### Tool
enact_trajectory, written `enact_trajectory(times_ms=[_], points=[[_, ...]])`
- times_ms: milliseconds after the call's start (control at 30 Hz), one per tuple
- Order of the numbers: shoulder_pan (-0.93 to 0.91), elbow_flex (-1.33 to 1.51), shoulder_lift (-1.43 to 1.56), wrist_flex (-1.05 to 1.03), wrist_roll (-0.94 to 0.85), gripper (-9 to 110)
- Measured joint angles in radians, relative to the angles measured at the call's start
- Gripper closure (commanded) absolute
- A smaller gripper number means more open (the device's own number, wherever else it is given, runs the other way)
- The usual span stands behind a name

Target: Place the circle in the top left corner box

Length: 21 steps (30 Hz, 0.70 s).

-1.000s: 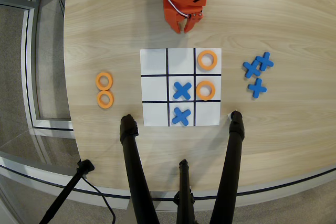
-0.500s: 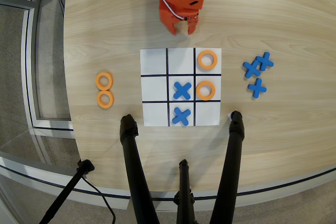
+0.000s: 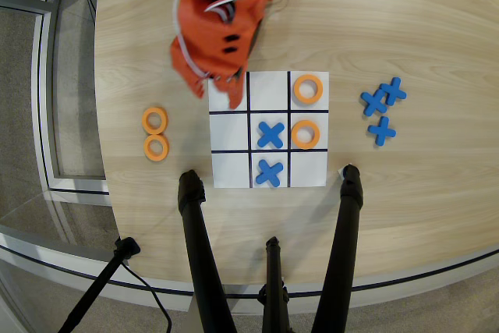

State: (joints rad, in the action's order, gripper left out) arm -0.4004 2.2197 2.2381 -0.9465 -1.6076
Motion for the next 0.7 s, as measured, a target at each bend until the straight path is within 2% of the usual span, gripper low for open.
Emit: enact_trajectory(times_ms=[133,333,700], points=[[-0.071,-0.155,-0.204,0.078,0.011,82],[-0.137,-0.187,-0.442,0.333,0.011,82],[-0.213,-0.141,-0.607,0.606,-0.015,82]])
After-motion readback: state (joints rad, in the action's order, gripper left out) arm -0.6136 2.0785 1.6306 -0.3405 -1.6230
